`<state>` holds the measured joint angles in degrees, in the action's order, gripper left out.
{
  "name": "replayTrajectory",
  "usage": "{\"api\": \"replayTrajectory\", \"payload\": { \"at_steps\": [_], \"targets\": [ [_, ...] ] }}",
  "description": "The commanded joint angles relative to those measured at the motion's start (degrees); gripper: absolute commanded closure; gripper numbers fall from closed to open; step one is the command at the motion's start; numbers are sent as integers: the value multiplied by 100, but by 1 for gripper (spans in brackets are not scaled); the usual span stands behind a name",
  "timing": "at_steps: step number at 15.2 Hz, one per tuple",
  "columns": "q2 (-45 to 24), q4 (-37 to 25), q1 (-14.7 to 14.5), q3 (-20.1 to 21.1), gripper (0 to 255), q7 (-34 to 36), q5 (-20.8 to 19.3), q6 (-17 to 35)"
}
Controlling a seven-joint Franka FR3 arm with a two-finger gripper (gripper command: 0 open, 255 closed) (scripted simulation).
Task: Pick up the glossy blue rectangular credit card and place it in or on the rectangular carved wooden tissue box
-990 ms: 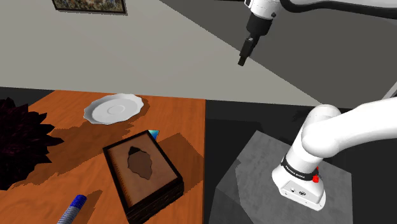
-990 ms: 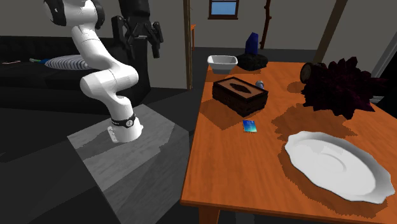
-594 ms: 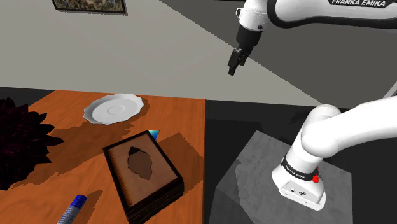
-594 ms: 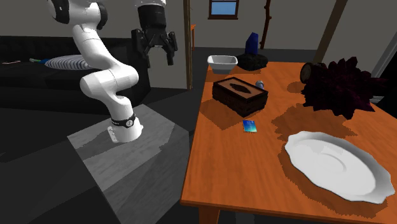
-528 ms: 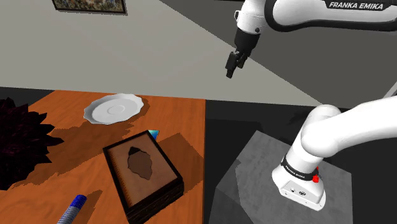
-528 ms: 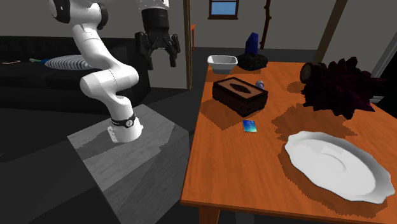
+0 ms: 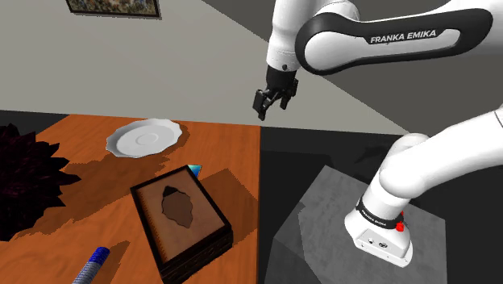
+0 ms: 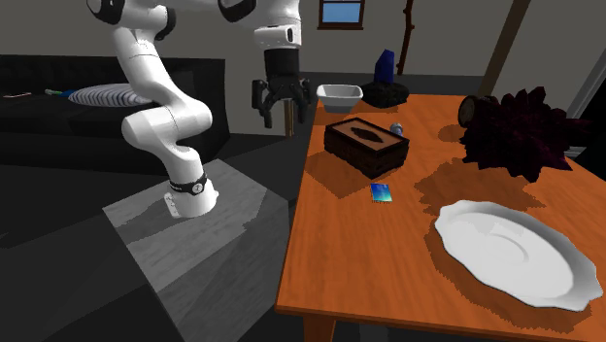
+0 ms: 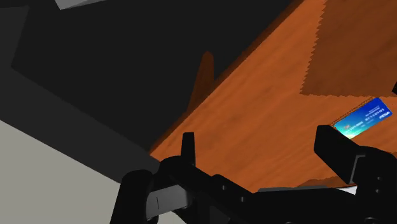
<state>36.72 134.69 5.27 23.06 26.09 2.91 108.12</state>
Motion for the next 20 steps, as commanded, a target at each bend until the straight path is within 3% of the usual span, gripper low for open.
{"api": "replayTrajectory", "payload": {
  "at_steps": [1, 7, 13, 16, 20],
  "targets": [
    [-358, -119, 118, 363, 0, 620, 49, 193],
    [-1617, -685, 620, 1366, 0, 2383, -197, 681],
    [-3352, -1612, 1056, 2253, 0, 4469, -1236, 906],
    [-4375, -2220, 936, 2377, 0, 5560, -2001, 826],
    [-5606, -3161, 397, 2105, 0, 6700, -2784, 605]
  ]
}}
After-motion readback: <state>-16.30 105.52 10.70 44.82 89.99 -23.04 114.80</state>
